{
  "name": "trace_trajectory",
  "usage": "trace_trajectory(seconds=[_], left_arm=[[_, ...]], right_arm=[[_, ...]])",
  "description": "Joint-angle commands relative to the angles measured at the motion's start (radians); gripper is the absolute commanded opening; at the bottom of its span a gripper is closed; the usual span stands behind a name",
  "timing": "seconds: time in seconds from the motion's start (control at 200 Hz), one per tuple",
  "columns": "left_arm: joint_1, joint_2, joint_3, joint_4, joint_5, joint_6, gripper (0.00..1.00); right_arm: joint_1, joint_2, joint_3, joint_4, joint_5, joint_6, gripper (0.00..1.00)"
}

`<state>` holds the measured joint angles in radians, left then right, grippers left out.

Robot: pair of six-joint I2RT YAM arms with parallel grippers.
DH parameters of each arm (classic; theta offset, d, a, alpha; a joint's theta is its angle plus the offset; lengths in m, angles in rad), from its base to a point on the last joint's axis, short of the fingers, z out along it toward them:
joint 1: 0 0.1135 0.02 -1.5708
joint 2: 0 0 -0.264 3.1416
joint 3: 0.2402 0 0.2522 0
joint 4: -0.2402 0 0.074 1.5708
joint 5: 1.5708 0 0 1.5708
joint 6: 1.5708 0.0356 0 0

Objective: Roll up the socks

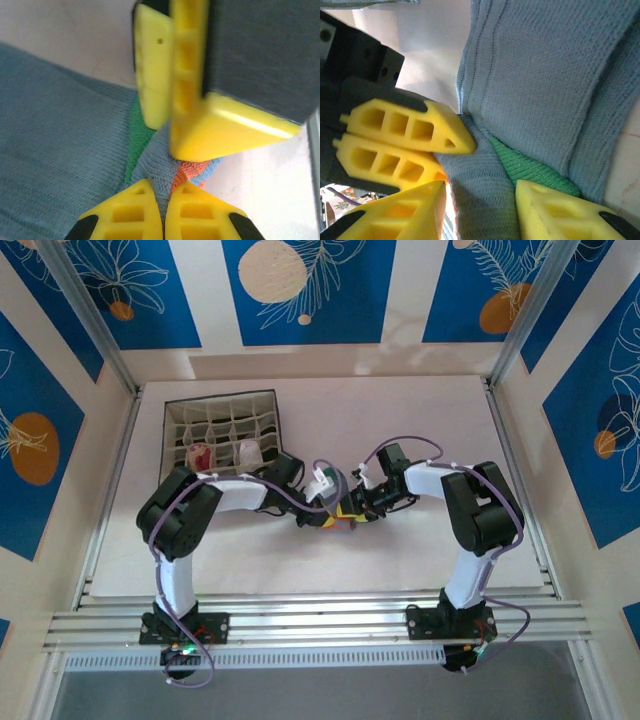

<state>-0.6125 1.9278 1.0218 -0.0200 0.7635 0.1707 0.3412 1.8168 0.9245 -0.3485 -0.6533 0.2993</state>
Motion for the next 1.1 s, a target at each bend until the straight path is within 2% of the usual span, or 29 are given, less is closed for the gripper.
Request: trace_trajectory(seconds=[0.0, 0.17, 0.315, 0.405, 0.555, 0.64, 0.76, 0.89, 1.096], left_arm=[[0.043, 0.071, -0.007, -0.108, -0.089, -0.141, 0.00], [0.047, 0.105, 0.016, -0.142, -0.082, -0.169, 0.00], [0.049, 0.105, 0.021, -0.162, -0.119, -0.162, 0.00], [0.048, 0.083, 0.008, -0.146, -0.121, -0.138, 0.00], [0.047, -0.029, -0.083, 0.019, -0.074, -0.073, 0.19], [0.048, -0.110, -0.137, 0.115, -0.057, -0.024, 0.24], [0.046, -0.196, -0.175, 0.164, -0.060, 0.082, 0.26], [0.007, -0.306, -0.230, 0.205, -0.191, 0.219, 0.27], [-0.162, -0.417, -0.338, 0.288, -0.489, 0.554, 0.34]], right_arm=[[0.010, 0.000, -0.035, 0.001, 0.007, 0.018, 0.42], [0.027, 0.003, -0.033, 0.002, 0.061, 0.026, 0.39], [0.033, 0.039, 0.002, -0.066, 0.156, 0.054, 0.12], [0.035, 0.073, 0.035, -0.124, 0.203, 0.063, 0.04], [0.039, 0.124, 0.088, -0.225, 0.251, 0.045, 0.00], [0.039, 0.148, 0.116, -0.272, 0.267, 0.027, 0.00], [0.045, 0.189, 0.151, -0.308, 0.266, 0.014, 0.00], [0.057, 0.196, 0.177, -0.339, 0.283, 0.010, 0.00], [0.059, 0.202, 0.198, -0.372, 0.294, 0.003, 0.00]])
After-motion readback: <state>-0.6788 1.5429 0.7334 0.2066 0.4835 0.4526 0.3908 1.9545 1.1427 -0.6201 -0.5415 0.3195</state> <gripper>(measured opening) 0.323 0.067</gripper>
